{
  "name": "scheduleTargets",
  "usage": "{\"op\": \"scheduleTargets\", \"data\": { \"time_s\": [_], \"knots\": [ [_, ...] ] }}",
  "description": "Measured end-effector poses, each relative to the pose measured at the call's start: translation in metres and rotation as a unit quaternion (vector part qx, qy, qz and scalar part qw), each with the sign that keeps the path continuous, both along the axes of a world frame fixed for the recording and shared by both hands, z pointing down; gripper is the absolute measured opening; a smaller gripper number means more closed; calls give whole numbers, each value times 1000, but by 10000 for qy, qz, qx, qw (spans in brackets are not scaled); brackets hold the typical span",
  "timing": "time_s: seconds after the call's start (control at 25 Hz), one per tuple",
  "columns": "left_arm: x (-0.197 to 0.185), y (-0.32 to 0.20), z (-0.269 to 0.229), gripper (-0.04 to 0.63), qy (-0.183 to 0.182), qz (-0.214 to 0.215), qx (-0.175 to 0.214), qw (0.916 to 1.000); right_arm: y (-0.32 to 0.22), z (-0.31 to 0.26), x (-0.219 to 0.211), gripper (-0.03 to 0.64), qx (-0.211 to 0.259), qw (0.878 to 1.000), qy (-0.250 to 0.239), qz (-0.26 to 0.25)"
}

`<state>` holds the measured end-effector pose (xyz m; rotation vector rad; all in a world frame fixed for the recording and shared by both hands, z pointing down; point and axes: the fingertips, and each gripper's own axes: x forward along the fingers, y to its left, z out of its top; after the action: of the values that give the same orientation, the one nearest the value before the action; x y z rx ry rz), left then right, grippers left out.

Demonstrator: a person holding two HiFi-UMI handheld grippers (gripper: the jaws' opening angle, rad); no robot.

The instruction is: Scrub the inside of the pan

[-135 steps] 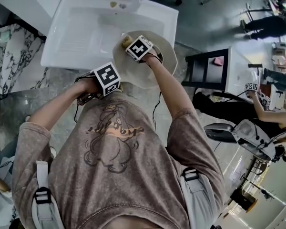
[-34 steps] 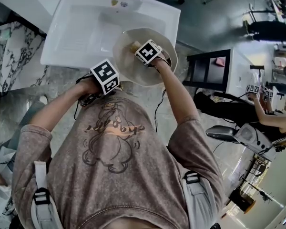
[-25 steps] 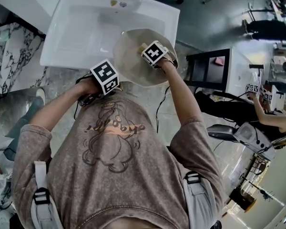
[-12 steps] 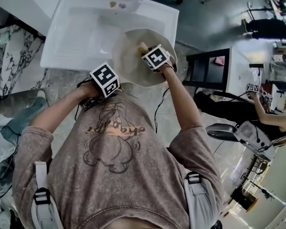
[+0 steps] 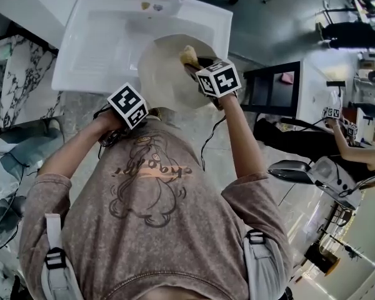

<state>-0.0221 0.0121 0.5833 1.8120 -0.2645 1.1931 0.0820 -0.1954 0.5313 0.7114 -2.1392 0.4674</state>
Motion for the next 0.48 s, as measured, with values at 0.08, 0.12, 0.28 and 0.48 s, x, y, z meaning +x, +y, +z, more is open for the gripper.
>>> {"op": "scheduleTargets", "data": {
  "time_s": [0.08, 0.12, 0.28, 0.48],
  "knots": [
    [-8, -3, 1, 97, -37, -182, -4, 9998, 4, -11, 10, 156, 88, 9997, -147, 172],
    [-12, -5, 1, 97, -61, -274, 10, 9996, 7, -15, 16, 157, 119, 9993, -216, 287],
    [-29, -16, -1, 97, -50, -724, 37, 9974, 19, -27, 43, 158, 263, 9939, -588, 901],
    [-50, -34, -3, 98, -126, -1245, 246, 9918, 36, -34, 63, 158, 623, 9798, -971, 1634]
  ]
}}
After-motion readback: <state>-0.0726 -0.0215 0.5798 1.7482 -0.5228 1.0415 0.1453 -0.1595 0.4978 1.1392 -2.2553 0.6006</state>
